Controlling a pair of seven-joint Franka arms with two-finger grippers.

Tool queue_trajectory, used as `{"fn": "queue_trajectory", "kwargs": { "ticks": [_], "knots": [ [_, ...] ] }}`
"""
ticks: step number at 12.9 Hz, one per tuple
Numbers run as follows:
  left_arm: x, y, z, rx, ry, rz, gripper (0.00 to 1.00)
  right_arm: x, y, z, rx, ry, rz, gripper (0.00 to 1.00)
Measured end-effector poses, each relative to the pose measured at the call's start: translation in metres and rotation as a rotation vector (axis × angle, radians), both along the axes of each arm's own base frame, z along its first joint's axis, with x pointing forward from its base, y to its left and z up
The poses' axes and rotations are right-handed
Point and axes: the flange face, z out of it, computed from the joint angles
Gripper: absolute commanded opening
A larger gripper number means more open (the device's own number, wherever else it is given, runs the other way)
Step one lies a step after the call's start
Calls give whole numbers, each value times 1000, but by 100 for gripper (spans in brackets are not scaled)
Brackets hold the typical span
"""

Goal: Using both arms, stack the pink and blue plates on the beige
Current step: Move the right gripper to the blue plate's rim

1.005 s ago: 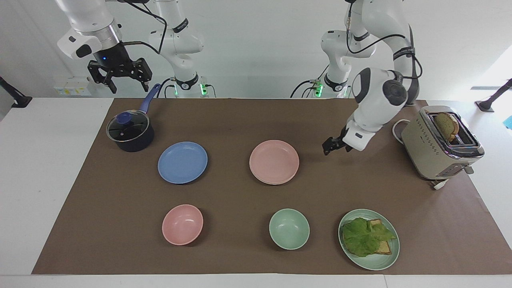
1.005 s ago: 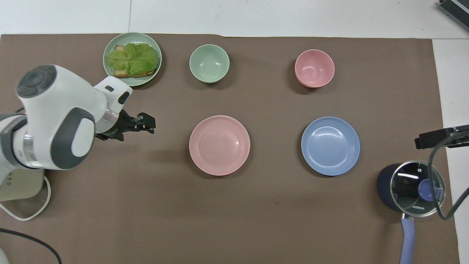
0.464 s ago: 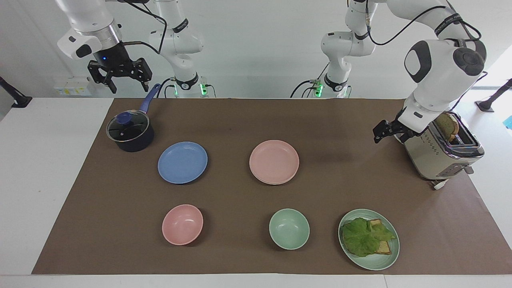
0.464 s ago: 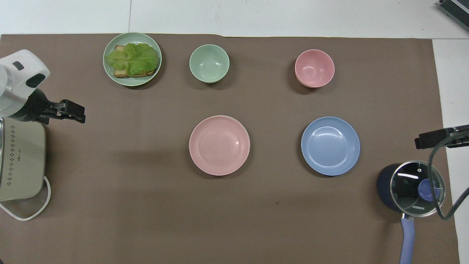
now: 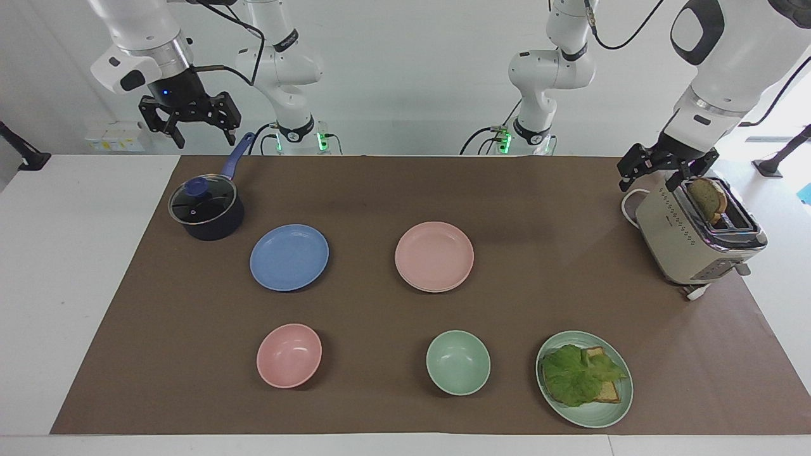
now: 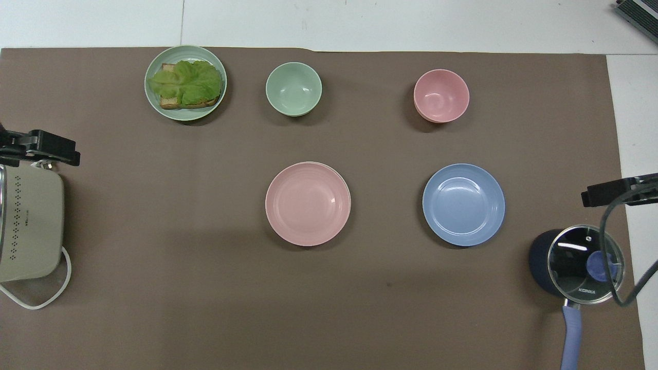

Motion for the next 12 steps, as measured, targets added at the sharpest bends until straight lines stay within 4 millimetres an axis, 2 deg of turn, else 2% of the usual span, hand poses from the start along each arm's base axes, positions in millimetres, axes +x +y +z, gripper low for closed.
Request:
{"fn": "queue_trajectory", "kwargs": {
  "ticks": [3, 6, 8, 10, 12],
  "knots": [
    [0, 4, 1, 0, 0, 7, 100, 8, 6, 3, 1, -60, -25, 100],
    [0, 9, 1, 0, 0, 17, 100, 23, 17, -7, 2, -95, -43, 100],
    [0, 9, 1, 0, 0, 16, 100, 39, 15, -34, 0, -88, -47, 100],
    [0, 9, 1, 0, 0, 16, 100, 53, 15, -76, -1, -71, -43, 100],
    [0, 9, 1, 0, 0, 16, 100, 57, 18, -125, -1, -51, -27, 100]
  ]
}}
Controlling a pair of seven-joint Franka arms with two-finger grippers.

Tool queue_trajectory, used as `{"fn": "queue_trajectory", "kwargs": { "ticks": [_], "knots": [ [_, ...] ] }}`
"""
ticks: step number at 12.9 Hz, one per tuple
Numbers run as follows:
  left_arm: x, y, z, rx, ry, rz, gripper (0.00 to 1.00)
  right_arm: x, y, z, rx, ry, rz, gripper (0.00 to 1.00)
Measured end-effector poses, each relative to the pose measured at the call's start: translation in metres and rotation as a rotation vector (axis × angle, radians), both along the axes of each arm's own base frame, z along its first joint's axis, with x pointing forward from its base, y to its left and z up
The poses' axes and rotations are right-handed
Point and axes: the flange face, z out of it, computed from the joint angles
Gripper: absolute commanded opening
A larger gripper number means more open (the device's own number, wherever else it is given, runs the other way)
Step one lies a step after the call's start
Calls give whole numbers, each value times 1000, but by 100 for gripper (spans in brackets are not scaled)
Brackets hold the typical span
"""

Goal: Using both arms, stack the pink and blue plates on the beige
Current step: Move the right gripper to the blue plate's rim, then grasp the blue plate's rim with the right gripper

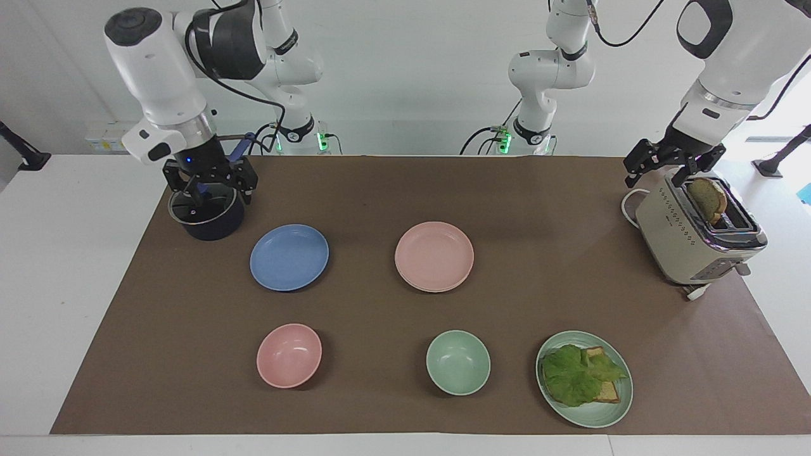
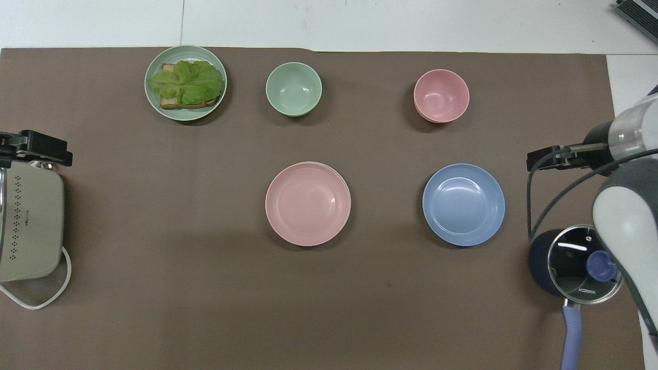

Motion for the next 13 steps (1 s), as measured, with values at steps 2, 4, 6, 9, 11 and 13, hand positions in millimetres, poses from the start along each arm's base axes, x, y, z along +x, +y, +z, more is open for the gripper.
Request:
{"fn": "queue_trajectory", "kwargs": {
  "ticks": [2, 4, 6, 9, 11, 13],
  "knots": [
    [0, 0, 0, 0, 0, 0, 100, 2, 3, -50, -1, 23, 8, 100],
    [0, 0, 0, 0, 0, 0, 100, 4, 3, -92, -1, 24, 14, 100],
    [0, 0, 0, 0, 0, 0, 100, 0, -7, -119, -1, 34, 27, 100],
    [0, 0, 0, 0, 0, -1, 100, -12, -52, -171, -3, 33, 74, 100],
    [0, 0, 0, 0, 0, -1, 100, -20, -66, -204, -2, 46, 77, 100],
    [0, 0, 0, 0, 0, -1, 100, -21, -64, -221, 11, 71, 73, 100]
  ]
}}
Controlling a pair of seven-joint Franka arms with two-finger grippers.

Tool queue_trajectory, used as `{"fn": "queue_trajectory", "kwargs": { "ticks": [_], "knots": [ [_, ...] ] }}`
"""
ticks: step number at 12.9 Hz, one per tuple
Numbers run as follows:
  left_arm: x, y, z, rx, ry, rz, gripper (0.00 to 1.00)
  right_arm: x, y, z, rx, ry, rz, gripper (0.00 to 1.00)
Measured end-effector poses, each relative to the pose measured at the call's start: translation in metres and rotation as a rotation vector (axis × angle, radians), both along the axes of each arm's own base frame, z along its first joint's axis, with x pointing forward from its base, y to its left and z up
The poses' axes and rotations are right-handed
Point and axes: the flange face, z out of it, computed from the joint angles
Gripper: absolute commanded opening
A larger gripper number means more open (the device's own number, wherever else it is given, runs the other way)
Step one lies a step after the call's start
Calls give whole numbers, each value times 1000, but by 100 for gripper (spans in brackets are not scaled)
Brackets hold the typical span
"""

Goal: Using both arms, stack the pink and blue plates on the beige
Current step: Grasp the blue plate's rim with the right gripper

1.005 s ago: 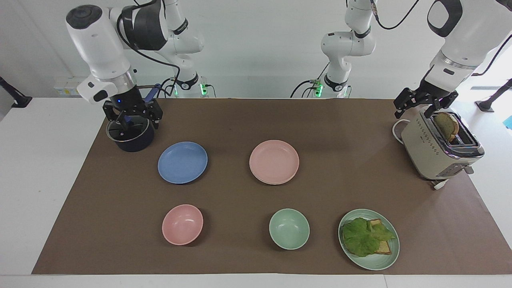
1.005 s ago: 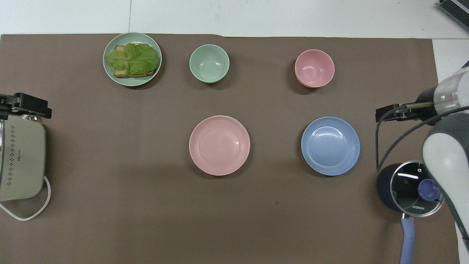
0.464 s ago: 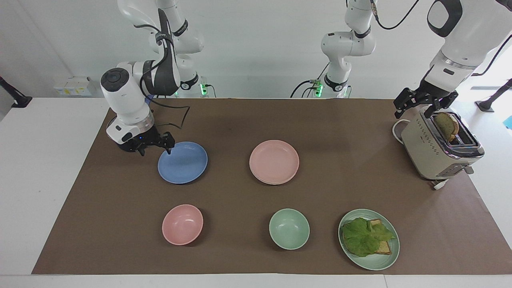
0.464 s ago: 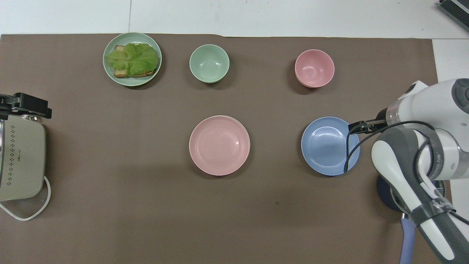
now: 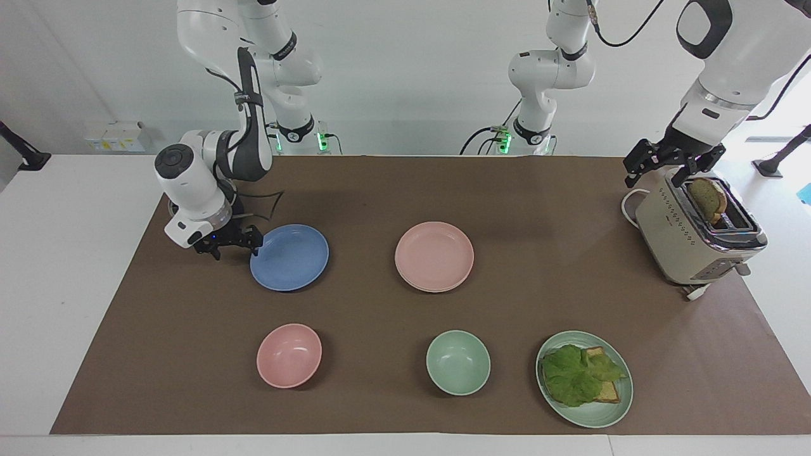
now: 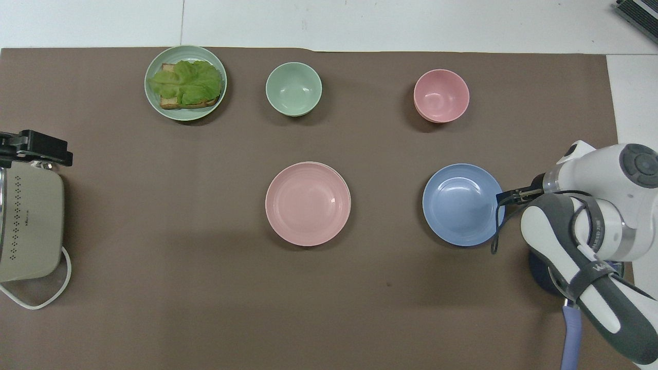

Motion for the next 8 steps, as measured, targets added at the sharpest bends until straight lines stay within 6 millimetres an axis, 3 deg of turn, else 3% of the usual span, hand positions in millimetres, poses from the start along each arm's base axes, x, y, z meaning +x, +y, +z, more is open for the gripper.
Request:
{"fn": "queue_trajectory", "kwargs": {
  "ticks": [1, 3, 5, 6, 7, 8],
  "knots": [
    [0, 0, 0, 0, 0, 0, 100, 0, 2, -5, 20, 8, -16, 95],
    [0, 0, 0, 0, 0, 0, 100, 0, 5, -10, 48, 13, -38, 76],
    [0, 0, 0, 0, 0, 0, 100, -1, 7, -14, 79, 19, -66, 44],
    [0, 0, 0, 0, 0, 0, 100, -1, 8, -17, 89, 23, -75, 19],
    [0, 0, 0, 0, 0, 0, 100, -1, 8, -19, 93, 26, -80, 0],
    [0, 0, 0, 0, 0, 0, 100, -1, 8, -20, 96, 28, -83, 0]
  ]
}}
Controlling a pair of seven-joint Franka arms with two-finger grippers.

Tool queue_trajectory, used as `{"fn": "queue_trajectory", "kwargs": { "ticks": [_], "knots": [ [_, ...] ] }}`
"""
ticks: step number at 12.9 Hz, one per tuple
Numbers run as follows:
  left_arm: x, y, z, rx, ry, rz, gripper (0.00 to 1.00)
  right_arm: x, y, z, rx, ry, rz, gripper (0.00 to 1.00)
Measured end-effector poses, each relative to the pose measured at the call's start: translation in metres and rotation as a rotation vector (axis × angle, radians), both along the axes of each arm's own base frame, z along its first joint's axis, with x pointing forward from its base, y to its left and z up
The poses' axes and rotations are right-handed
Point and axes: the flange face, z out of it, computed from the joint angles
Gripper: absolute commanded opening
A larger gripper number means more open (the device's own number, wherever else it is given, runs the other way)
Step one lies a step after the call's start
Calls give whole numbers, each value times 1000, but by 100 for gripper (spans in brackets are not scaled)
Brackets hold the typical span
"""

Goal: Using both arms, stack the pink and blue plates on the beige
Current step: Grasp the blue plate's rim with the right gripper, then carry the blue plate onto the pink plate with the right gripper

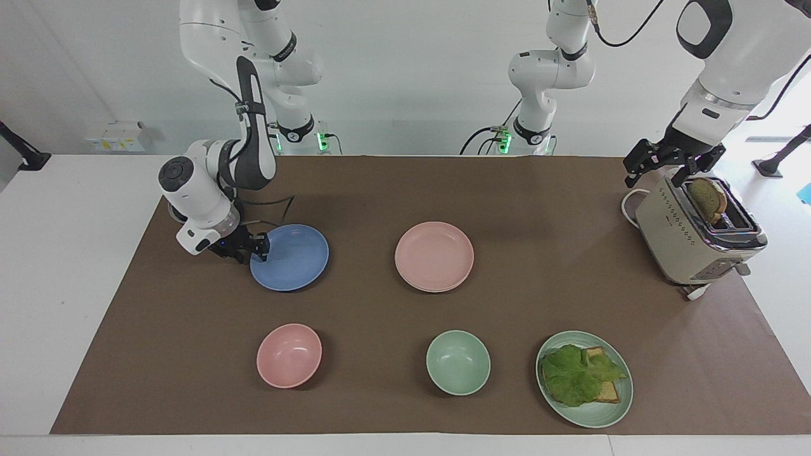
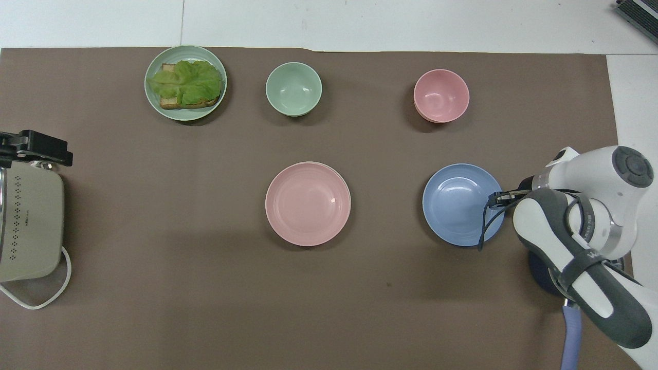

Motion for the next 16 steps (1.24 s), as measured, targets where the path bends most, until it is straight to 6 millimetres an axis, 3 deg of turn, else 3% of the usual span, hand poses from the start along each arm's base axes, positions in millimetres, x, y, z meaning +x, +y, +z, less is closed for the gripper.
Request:
{"fn": "queue_trajectory", "kwargs": {
  "ticks": [3, 6, 9, 13, 14, 16],
  "knots": [
    [0, 0, 0, 0, 0, 0, 100, 3, 1, 5, 14, 8, -9, 0],
    [0, 0, 0, 0, 0, 0, 100, 15, 3, 31, 33, 44, 2, 0],
    [0, 0, 0, 0, 0, 0, 100, 23, 7, 73, 38, 14, 17, 0],
    [0, 0, 0, 0, 0, 0, 100, 15, 28, 148, 77, 15, 55, 0],
    [0, 0, 0, 0, 0, 0, 100, 15, 34, 162, 99, 9, 56, 0],
    [0, 0, 0, 0, 0, 0, 100, 17, 61, 170, 119, 8, 44, 0]
  ]
}}
